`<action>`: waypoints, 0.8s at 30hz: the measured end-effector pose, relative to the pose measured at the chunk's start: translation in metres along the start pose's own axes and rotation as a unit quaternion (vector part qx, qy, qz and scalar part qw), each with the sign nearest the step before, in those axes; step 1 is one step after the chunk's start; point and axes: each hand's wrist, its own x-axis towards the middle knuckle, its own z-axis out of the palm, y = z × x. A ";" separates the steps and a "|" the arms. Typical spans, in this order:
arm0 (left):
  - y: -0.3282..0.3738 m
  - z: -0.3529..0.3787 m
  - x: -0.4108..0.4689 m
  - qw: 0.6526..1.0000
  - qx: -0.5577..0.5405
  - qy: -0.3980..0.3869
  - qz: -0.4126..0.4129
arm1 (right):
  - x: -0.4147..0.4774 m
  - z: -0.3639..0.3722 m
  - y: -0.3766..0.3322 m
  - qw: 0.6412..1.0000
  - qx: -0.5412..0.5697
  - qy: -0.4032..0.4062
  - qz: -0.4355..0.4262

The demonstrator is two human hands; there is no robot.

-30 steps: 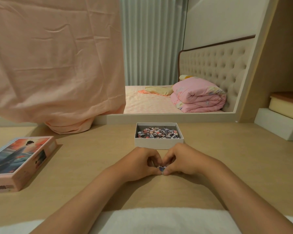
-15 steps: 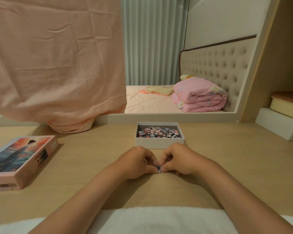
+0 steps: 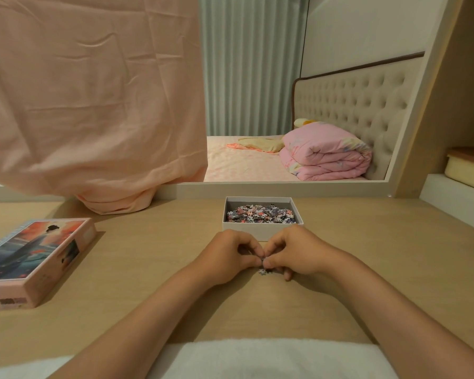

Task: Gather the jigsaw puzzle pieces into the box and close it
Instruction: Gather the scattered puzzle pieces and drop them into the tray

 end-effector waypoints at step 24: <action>0.004 -0.024 0.037 0.990 0.118 0.005 0.079 | 0.018 -0.035 -0.014 0.986 -0.111 0.086 -0.086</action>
